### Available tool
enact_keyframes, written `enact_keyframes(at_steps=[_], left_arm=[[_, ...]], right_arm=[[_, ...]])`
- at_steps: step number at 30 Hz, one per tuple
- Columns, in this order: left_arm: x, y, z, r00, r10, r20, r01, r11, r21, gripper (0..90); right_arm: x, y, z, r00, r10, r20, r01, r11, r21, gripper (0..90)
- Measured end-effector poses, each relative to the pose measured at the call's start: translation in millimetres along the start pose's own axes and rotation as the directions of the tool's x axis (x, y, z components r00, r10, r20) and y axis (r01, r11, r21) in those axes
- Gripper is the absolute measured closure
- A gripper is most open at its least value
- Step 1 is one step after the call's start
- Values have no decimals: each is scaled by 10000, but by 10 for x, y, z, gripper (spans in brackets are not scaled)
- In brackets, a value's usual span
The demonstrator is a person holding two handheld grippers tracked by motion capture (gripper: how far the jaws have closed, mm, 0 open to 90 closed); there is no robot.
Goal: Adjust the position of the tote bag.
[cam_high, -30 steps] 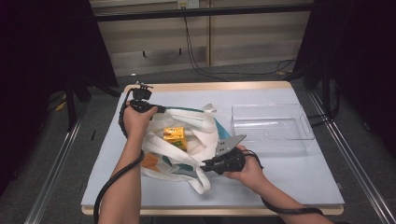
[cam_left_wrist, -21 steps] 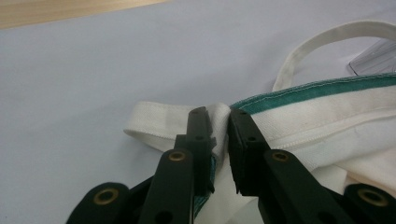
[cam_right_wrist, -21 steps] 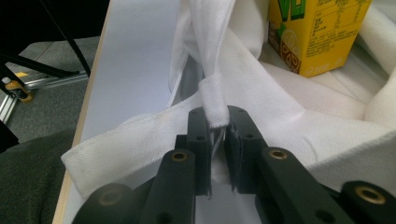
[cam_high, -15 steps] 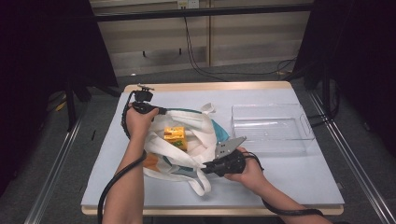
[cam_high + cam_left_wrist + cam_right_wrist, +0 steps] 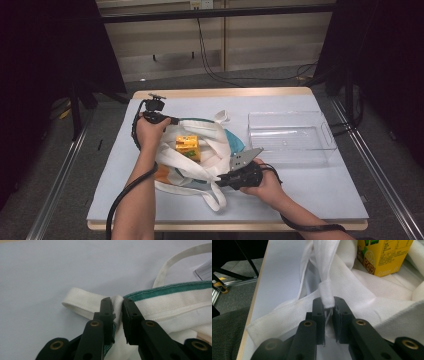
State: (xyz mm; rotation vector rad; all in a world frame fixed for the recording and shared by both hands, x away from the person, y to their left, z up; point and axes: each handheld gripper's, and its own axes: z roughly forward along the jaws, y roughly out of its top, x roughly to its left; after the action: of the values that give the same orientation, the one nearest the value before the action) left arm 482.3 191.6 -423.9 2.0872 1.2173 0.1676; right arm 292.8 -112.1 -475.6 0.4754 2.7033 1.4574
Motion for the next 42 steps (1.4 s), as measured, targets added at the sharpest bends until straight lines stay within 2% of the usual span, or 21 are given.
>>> enact_keyframes(at_steps=[11,12,21,24,25,28,35,36,42], left_arm=[[20,-94,60,9999,-123,81,123,9999,27,795],[24,-97,58,10000,-39,36,39,10000,46,795],[4,-98,-52,9998,5,199,3,9992,-388,761],[-2,-84,-119,9995,204,230,-194,9988,-442,720],[-16,-76,-143,9997,65,219,-52,9981,-611,704],[-37,-50,-215,9996,195,214,-182,9980,-612,624],[-102,-11,-363,9993,240,280,-217,9964,-824,576],[-108,-1,-396,9988,437,223,-422,9970,-646,572],[-192,-5,-511,9968,747,296,-725,9948,-711,570]], right_arm=[[-6,-13,16,10000,11,62,-11,10000,-25,798],[-4,-12,17,10000,31,93,-31,10000,-28,797],[-17,2,-5,9997,190,138,-188,9997,-145,766],[-12,24,-22,9997,209,155,-207,9997,-135,729],[-10,35,-30,9997,206,141,-205,9997,-115,713],[-8,77,-65,9993,241,269,-241,9997,-9,653],[6,186,-143,9987,254,453,-262,9995,167,540],[4,204,-161,9984,293,492,-301,9994,155,534],[-10,300,-275,9977,260,629,-270,9995,155,467]])
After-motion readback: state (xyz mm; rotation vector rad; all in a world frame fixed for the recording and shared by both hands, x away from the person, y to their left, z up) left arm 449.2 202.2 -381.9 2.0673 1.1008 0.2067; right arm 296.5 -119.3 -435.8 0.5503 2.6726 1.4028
